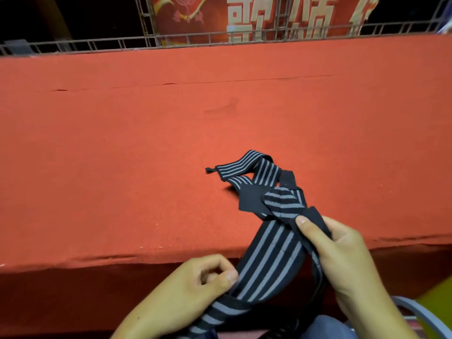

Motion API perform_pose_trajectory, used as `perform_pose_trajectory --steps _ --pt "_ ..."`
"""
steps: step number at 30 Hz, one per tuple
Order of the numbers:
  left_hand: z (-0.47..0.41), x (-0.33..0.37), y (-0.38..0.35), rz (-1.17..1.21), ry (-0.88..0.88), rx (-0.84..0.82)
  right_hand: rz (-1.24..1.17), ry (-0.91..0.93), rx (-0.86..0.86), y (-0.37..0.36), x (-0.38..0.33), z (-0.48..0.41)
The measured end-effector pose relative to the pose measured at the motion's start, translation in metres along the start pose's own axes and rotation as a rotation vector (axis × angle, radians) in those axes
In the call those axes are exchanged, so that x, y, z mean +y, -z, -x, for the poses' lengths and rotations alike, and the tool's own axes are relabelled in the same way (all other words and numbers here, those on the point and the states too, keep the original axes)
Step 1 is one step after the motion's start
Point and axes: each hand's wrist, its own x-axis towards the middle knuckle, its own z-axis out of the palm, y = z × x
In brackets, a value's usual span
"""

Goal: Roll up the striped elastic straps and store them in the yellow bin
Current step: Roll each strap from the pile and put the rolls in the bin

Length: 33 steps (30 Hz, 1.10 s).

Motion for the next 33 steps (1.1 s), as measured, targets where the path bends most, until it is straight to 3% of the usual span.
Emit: perform_pose_trajectory --steps 6,13,17,20,23,26,30,33 --pt "0.018 -0.009 0.025 -0.002 0.034 -0.028 -0.076 0.015 0.103 0.014 0.005 -0.021" --pt "0.036 -0.022 0.065 -0.023 0.294 -0.129 -0.085 -0.002 0.217 0.04 0.013 -0.037" --pt "0.041 -0.035 0.081 -0.132 0.314 0.109 -0.111 -0.029 0.316 0.052 0.017 -0.044" --pt "0.038 -0.042 0.074 0.04 0.254 0.368 -0.098 -0.037 0.306 0.053 0.021 -0.043" --pt "0.027 -0.036 0.06 0.249 0.213 0.587 -0.03 -0.044 0.238 0.042 0.021 -0.037" --pt "0.017 -0.023 0.05 0.313 0.177 0.655 0.106 -0.026 0.078 0.025 0.014 -0.022" --pt "0.008 0.0 0.04 0.47 0.095 0.515 0.281 -0.012 -0.288 -0.003 0.006 0.004" --pt "0.01 0.015 0.038 0.412 0.005 0.406 0.42 -0.063 -0.451 -0.01 0.007 0.012"
